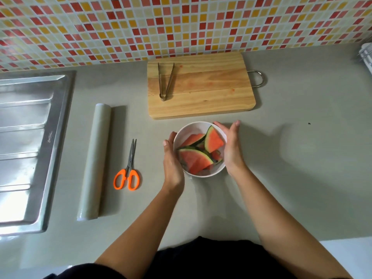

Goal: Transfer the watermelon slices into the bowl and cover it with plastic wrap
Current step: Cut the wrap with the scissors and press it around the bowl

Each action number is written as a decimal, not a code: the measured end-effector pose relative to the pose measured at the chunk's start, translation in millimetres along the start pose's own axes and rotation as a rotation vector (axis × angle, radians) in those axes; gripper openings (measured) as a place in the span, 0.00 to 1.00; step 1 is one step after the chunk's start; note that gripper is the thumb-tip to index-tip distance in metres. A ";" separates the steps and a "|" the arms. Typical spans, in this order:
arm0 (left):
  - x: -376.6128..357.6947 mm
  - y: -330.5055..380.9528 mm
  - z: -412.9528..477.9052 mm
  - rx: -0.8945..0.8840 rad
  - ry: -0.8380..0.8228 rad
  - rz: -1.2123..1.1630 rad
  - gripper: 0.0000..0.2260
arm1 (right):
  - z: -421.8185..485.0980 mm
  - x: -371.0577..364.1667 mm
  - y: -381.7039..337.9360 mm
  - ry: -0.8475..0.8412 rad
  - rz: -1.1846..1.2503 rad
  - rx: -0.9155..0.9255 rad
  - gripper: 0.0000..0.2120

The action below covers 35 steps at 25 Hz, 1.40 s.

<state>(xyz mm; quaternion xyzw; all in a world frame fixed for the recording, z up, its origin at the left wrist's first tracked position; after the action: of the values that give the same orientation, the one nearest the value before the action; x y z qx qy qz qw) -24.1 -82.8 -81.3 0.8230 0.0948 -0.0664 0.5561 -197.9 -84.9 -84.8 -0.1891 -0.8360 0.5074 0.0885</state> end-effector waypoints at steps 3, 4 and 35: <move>-1.9 -7.2 0.2 0.025 0.066 -0.096 0.22 | -0.6 1.1 20.8 0.028 0.091 -0.163 0.40; -1.0 -8.5 2.3 0.033 0.071 -0.127 0.22 | 0.3 3.0 24.4 0.028 0.075 -0.204 0.42; -12.9 -3.7 0.2 0.148 0.135 -0.333 0.26 | -24.5 7.9 6.8 0.326 0.264 -0.079 0.17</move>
<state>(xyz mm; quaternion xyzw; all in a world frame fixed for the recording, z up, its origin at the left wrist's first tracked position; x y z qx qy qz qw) -37.5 -82.7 -81.9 0.8373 0.2614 -0.1088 0.4678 -195.3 -59.0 -79.7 -0.3797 -0.7978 0.4443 0.1479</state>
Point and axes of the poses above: each hand's wrist, its own z-axis towards the middle knuckle, its own x-axis out of the back of the hand, y = z × x, the point moved 10 cm from there along z, towards the middle knuckle, and after that the axes turned 2 degrees about y, right-handed, at the moved point
